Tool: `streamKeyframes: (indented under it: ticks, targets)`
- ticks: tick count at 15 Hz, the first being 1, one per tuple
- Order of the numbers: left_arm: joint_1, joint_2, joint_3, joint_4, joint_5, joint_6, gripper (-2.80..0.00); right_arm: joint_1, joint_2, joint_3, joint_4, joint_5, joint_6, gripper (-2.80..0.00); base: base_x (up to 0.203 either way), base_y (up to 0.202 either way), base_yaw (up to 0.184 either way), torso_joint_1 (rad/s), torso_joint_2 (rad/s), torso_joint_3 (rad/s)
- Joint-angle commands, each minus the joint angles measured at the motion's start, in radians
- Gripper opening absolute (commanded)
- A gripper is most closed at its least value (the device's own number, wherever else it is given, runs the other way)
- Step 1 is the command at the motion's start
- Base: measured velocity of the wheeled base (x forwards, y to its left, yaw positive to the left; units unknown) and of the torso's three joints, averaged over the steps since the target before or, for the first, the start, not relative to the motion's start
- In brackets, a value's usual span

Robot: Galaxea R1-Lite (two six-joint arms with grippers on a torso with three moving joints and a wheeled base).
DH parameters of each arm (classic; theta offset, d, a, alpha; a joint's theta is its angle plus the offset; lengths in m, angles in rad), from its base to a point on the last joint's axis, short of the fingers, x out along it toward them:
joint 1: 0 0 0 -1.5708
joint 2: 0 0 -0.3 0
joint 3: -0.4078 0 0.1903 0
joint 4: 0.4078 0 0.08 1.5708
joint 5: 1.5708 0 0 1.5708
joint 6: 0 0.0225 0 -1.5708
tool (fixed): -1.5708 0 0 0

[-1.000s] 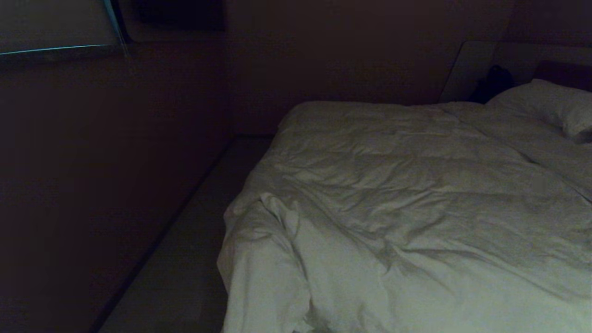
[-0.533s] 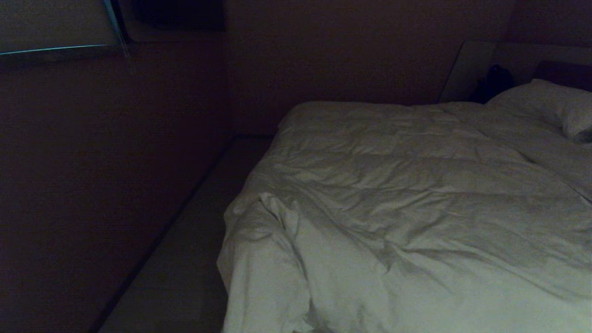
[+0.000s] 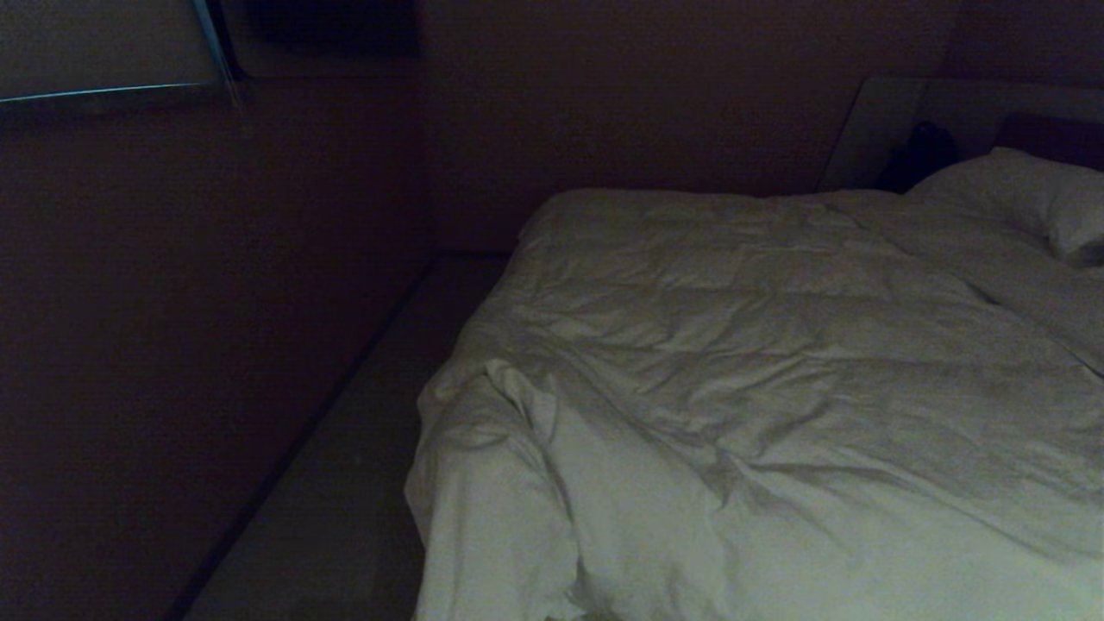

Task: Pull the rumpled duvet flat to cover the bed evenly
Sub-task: Flatten the corners of the folded blanket

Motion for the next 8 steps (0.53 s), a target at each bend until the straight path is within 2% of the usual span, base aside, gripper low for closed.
streamKeyframes:
  ticks: [1, 3, 5, 7, 8]
  targets:
    - [0.000, 0.000, -0.033, -0.021, -0.006, -0.005, -2.80, 0.000, 0.000, 0.000, 0.000, 0.000, -0.001, -2.80, 0.000, 0.000, 0.000, 0.000, 0.00, 0.000]
    - [0.000, 0.002, -0.108, -0.012, -0.013, -0.007, -2.80, 0.000, 0.001, 0.000, 0.000, 0.000, -0.001, -2.80, 0.000, 0.000, 0.000, 0.000, 0.00, 0.000]
    - [0.000, 0.004, -0.162, 0.070, -0.032, -0.022, -2.80, 0.000, -0.001, 0.000, 0.000, 0.000, -0.001, -2.80, 0.000, 0.000, 0.000, 0.000, 0.00, 0.000]
    - [0.000, 0.012, -0.240, 0.204, -0.071, -0.108, -2.80, 0.000, 0.001, 0.000, 0.000, 0.000, -0.001, -2.80, 0.000, 0.000, 0.000, 0.000, 0.00, 0.000]
    - [0.000, 0.032, -0.285, 0.312, -0.103, -0.165, -2.80, 0.000, 0.001, 0.000, 0.000, 0.000, -0.001, -2.80, 0.000, 0.000, 0.000, 0.000, 0.00, 0.000]
